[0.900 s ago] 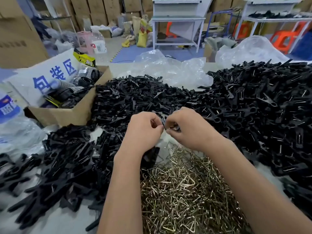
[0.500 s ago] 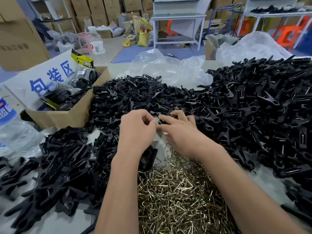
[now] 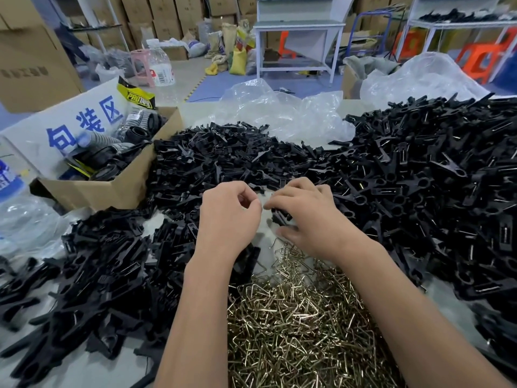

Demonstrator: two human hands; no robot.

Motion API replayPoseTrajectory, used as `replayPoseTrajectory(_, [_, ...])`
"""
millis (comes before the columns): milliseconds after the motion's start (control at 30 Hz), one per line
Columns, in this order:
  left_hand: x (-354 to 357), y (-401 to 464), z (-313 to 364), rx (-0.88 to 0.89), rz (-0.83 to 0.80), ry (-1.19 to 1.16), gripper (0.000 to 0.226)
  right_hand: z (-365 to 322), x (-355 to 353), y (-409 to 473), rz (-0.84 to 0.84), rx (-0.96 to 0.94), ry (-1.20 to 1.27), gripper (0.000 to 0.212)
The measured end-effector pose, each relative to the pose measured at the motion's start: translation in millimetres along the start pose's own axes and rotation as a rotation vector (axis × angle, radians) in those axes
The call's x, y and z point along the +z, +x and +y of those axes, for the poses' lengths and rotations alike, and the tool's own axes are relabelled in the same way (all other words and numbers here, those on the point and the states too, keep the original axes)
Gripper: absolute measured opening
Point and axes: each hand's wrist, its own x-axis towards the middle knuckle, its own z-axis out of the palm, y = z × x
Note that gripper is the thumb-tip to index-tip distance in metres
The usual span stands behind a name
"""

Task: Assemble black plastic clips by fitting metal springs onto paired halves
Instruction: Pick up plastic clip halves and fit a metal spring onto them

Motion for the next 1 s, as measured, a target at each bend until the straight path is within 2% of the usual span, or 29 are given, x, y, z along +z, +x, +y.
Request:
replayPoseTrajectory(133, [1, 1, -1, -0.009, -0.011, -0.003, 0.021, -1, -2, -2, 0.004, -0.01, -0.006, 0.026])
replayPoseTrajectory(300, [0, 3, -2, -0.034, -0.032, -0.008, 0.02, -1, -7, -5, -0.035, 0.009, -0.007, 0.03])
replayPoseTrajectory(433, [2, 2, -2, -0.057, -0.067, -0.018, 0.016, -4, -7, -7, -0.09, 0.055, 0.048, 0.041])
replayPoseTrajectory(533, [3, 2, 0, -0.1, -0.101, -0.078, 0.013, -2, -10, -7, 0.038, 0.142, 0.268, 0.042])
replayPoseTrajectory(633, [4, 1, 5, -0.203, -0.244, -0.379, 0.016, 0, -16, -7, 0.172, 0.15, 0.634, 0.05])
replayPoseTrajectory(700, [8, 0, 8, -0.221, -0.299, -0.48, 0.015, -1, -17, -9, 0.208, 0.134, 0.745, 0.055])
replayPoseTrajectory(833, [9, -1, 9, -0.227, -0.269, -0.542, 0.006, -4, -16, -10, 0.209, 0.137, 0.692, 0.05])
replayPoseTrajectory(900, [8, 1, 6, -0.2, -0.203, -0.42, 0.01, 0, -22, -10, 0.147, 0.126, 0.652, 0.046])
replayPoseTrajectory(1000, [8, 5, 0, -0.187, -0.082, -0.23, 0.017, 8, -30, -12, 0.042, 0.139, 0.441, 0.031])
